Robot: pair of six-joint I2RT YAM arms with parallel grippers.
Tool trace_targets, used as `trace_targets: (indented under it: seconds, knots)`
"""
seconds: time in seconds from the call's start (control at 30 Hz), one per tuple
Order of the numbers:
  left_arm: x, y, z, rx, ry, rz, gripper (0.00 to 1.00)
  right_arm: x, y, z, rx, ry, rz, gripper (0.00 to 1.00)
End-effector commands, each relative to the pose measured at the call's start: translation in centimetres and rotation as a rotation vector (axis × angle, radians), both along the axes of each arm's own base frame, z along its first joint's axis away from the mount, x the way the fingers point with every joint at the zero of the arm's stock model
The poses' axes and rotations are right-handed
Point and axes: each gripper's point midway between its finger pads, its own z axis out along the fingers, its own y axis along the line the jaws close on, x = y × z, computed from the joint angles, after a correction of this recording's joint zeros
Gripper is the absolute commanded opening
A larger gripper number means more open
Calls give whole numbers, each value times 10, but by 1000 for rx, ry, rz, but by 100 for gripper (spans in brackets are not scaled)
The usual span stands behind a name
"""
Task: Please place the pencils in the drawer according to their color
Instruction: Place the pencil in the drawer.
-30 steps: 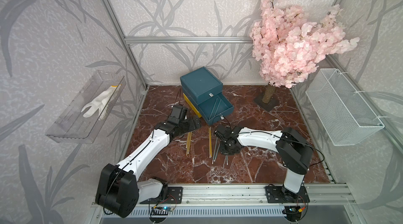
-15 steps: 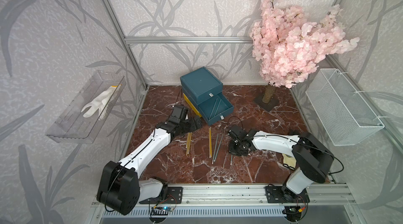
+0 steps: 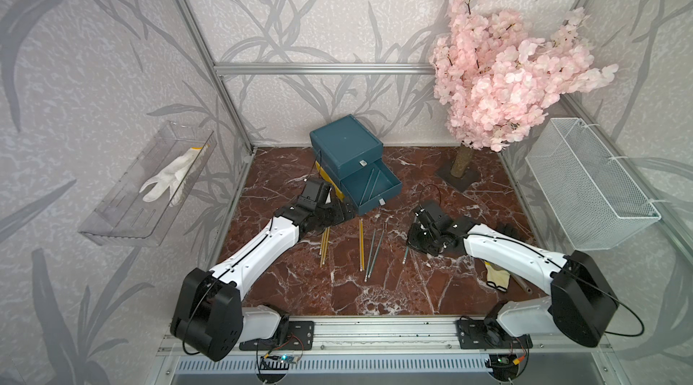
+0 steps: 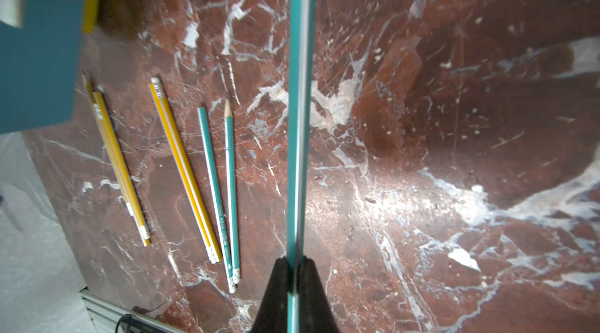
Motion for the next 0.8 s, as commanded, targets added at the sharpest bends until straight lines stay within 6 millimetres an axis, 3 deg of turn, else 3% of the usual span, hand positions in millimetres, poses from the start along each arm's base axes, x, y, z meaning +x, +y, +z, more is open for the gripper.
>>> trace_targets:
  seconds: [0.0, 0.4, 0.67, 0.77]
  knots:
    - [10, -9, 14, -34, -27, 0, 100, 19, 11, 38, 74, -84, -3, 0]
    - [22, 2, 35, -31, -94, 76, 100, 82, 69, 103, 235, -203, 20, 0]
    - [36, 30, 47, -42, -131, 168, 100, 129, 98, 121, 268, -261, 6, 0]
    - [37, 37, 48, -45, -128, 178, 100, 147, 101, 107, 248, -254, -13, 0]
